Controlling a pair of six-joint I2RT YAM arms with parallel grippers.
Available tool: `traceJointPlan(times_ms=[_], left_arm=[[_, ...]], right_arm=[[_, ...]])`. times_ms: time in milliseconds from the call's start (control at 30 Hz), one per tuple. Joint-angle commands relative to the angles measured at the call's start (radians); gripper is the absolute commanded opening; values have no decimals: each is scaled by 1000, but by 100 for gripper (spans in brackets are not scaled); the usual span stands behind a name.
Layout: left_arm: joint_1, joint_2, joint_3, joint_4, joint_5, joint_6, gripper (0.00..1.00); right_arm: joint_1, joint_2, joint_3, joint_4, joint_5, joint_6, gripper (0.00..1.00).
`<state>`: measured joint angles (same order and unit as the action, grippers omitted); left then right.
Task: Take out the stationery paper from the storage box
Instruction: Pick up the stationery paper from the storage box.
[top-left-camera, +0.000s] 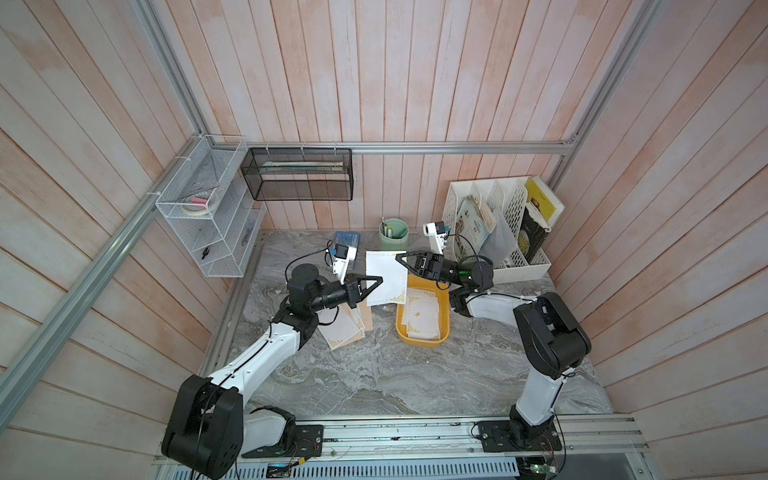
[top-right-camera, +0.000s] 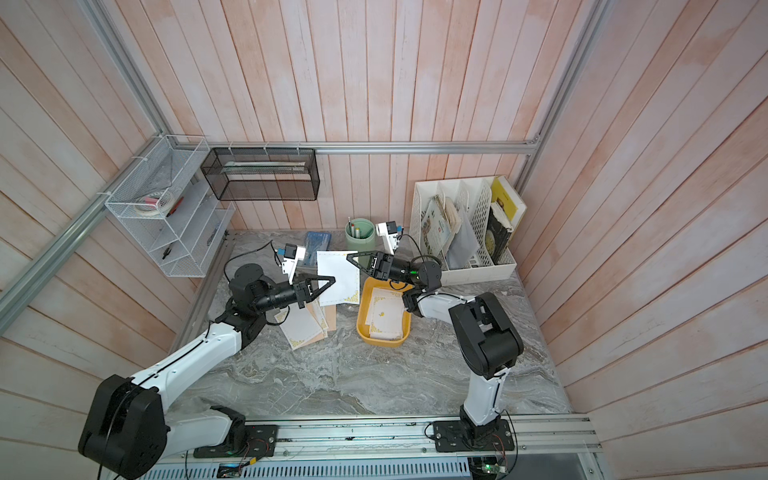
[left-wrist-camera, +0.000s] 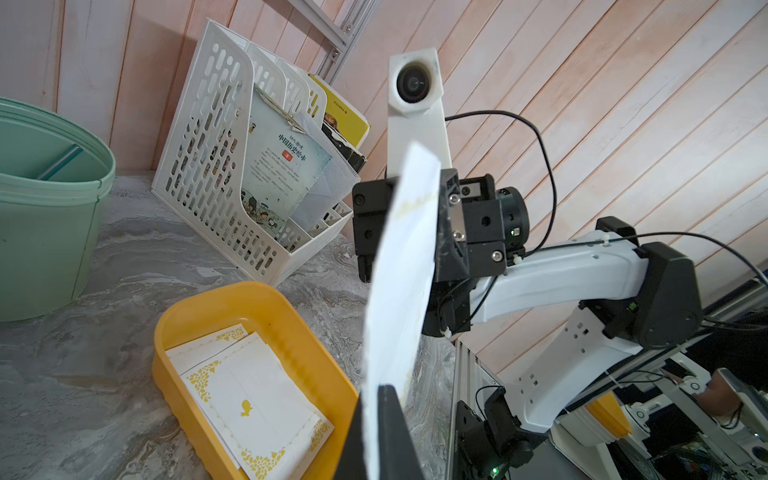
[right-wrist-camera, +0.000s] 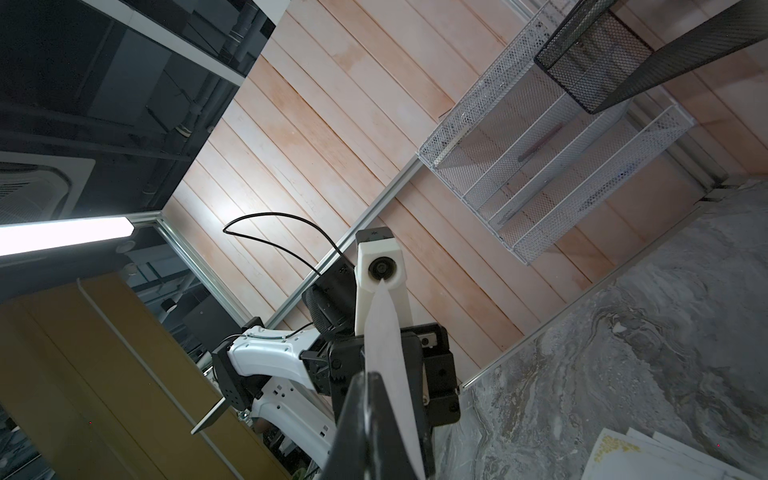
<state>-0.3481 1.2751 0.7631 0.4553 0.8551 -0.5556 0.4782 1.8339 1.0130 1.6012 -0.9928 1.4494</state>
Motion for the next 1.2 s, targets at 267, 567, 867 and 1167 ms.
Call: traceJointPlan(times_ms=[267,567,867,1167], left_arm=[[-4,-11,22,-15,-14,28,0],[-5,-13,18,-24,-21,34,0],[-5,-14,16,-30,-28,38,0],[-5,-13,16,-64,-37,59,0]], right_arm=[[-29,-66,-38,100,-3,-38,0],[-32,-73,-45,105,-11,-38,0],[-32,-84,-55,79,-16,-64,4],[-33,-128,-77,-56,-4,-178,3]])
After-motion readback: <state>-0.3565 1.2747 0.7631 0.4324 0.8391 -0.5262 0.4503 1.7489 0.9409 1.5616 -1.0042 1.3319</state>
